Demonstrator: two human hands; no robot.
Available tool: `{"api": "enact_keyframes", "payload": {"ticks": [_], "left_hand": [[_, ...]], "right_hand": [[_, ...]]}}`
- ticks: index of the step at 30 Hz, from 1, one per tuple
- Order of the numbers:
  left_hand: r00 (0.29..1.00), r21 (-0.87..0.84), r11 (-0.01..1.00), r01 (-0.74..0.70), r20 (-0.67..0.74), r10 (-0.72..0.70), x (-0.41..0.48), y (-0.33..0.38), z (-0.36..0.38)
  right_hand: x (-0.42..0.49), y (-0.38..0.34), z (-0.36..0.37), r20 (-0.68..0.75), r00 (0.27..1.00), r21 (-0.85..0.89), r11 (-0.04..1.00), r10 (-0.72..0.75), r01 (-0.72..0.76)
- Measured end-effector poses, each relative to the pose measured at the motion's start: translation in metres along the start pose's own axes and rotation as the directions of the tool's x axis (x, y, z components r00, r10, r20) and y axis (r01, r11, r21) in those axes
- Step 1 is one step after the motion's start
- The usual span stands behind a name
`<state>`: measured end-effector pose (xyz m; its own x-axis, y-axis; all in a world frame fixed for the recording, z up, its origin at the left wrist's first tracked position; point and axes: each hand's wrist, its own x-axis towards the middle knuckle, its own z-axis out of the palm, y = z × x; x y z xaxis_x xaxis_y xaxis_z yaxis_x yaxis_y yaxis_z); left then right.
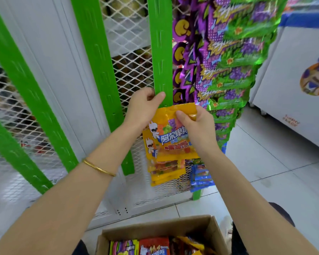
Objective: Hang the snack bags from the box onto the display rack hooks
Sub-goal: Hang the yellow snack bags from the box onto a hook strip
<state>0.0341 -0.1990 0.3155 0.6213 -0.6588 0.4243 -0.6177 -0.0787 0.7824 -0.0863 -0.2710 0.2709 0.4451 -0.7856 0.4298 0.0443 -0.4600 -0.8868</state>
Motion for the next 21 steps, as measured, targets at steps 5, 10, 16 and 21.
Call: {"api": "enact_keyframes", "payload": {"ticks": [5,10,16,21], "left_hand": [[0.995,0.040,0.999,0.000,0.104,-0.004,0.003,0.005,-0.007],[0.986,0.063,0.997,0.035,0.159,-0.045,0.003,0.005,-0.009],[0.986,0.080,0.996,0.045,0.157,-0.057,0.005,0.006,-0.011],[0.990,0.108,0.994,0.018,0.140,-0.033,0.004,0.005,-0.012]], "right_hand": [[0.007,-0.004,0.015,-0.088,0.989,-0.117,0.987,-0.121,0.110],[0.009,-0.005,0.019,-0.110,0.985,-0.182,0.977,-0.136,0.115],[0.002,0.003,0.022,-0.085,0.991,-0.243,0.966,-0.108,0.084],[0.002,0.000,0.025,-0.132,0.987,-0.199,0.978,-0.095,0.067]]}}
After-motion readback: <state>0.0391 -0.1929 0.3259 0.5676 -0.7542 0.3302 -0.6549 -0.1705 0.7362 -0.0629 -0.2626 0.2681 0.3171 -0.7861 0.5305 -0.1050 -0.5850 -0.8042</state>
